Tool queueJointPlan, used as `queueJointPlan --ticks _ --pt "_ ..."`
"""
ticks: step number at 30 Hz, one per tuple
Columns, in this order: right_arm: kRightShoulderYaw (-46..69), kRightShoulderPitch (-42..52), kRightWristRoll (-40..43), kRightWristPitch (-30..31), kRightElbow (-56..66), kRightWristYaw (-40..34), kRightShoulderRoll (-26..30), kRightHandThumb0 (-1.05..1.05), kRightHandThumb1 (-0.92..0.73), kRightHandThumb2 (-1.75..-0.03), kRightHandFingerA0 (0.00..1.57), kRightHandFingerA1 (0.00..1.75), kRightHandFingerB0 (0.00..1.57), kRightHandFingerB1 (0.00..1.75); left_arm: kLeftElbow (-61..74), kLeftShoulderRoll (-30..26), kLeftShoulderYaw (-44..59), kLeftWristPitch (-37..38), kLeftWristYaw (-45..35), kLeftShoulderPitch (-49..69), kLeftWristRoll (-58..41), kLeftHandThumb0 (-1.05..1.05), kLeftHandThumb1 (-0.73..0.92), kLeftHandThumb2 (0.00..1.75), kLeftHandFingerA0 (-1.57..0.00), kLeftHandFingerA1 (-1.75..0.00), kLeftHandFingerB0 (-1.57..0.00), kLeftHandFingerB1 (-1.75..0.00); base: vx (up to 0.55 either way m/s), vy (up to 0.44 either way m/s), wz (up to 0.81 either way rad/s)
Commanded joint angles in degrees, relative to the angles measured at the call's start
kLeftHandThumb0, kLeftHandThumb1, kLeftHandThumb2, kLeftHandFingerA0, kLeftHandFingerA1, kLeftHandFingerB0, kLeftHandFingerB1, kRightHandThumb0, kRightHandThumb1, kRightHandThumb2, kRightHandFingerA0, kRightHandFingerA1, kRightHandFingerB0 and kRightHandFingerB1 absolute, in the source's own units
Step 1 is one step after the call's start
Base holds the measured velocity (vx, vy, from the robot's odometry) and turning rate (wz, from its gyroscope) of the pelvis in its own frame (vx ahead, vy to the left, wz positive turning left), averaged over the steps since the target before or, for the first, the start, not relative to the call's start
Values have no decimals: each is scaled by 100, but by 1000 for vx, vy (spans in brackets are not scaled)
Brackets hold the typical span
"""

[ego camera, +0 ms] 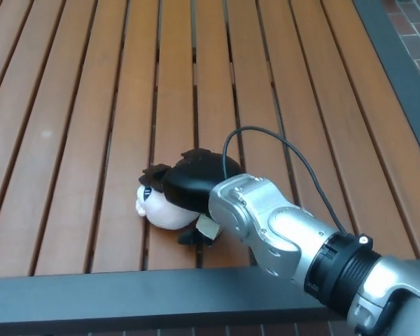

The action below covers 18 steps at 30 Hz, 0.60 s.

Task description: The robot uses its right hand to pick up the emotional support dumpling kept on the square table outside, turn around and walk towards the round table and place it in middle of the desk

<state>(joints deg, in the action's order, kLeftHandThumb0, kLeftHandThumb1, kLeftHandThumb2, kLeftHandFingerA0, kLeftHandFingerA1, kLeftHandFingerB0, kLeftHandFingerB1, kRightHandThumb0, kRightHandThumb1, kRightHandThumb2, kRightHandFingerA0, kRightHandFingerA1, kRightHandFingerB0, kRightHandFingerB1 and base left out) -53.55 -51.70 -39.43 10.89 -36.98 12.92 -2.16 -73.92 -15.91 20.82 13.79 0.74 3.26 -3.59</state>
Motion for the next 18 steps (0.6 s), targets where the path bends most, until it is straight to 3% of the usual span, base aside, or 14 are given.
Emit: queueJointPlan --ticks 1,2,3,4,7,8,11,13,14,17,18 --pt "-201 761 -592 -399 -51 -1080 297 -26 -68 -71 92 162 37 47 -55 -16 -98 371 58 26 67 -8 43 101 -104 -109 -90 -81 0 0 0" --pt "-217 847 -666 -460 -62 -1268 325 -31 -69 -66 92 168 50 48 -56 -13 -130 369 81 22 95 -11 51 92 -98 -111 -88 -77 0 0 0" --pt "-224 868 -701 -467 -66 -1325 330 -31 -69 -66 92 168 50 48 -53 -11 -145 370 94 19 106 -11 51 92 -98 -111 -88 -77 0 0 0" --pt "-238 882 -779 -533 -110 -1486 342 -30 -66 -62 87 171 61 53 -50 -14 -152 353 99 10 101 -10 51 90 -94 -111 -87 -76 0 0 0" --pt "-218 893 -831 -590 -152 -1575 335 -30 -66 -62 87 171 61 53 -51 -18 -165 347 99 7 81 -10 51 90 -94 -111 -87 -76 0 0 0" --pt "-230 973 -937 -627 -160 -1829 419 -40 -41 -87 123 140 78 87 -54 -28 -162 356 92 24 65 -8 48 92 -98 -112 -90 -79 0 0 0" --pt "-216 1146 -1101 -744 -150 -2311 614 -40 -41 -87 123 140 78 87 -57 -46 -145 365 59 58 29 -9 47 91 -97 -111 -89 -79 0 0 0" --pt "-143 1226 -1080 -910 -157 -2511 676 -39 -43 -88 122 138 80 85 -44 -53 -150 371 50 83 28 -9 48 92 -96 -110 -89 -79 0 0 0" --pt "-107 1270 -1091 -1003 -159 -2697 734 -40 -63 -63 89 172 81 71 -43 -46 -143 367 43 82 19 -7 49 92 -94 -110 -86 -77 0 0 0" --pt "-30 1333 -1150 -1166 -196 -2994 801 -40 -63 -63 89 172 81 71 -40 -35 -133 360 34 78 4 -7 49 92 -94 -110 -86 -77 0 0 0" --pt "111 1455 -1101 -1290 -40 -3277 903 -27 -72 -75 82 163 74 122 -50 -33 -138 356 29 78 10 -9 49 89 -98 -111 -89 -78 0 0 0"
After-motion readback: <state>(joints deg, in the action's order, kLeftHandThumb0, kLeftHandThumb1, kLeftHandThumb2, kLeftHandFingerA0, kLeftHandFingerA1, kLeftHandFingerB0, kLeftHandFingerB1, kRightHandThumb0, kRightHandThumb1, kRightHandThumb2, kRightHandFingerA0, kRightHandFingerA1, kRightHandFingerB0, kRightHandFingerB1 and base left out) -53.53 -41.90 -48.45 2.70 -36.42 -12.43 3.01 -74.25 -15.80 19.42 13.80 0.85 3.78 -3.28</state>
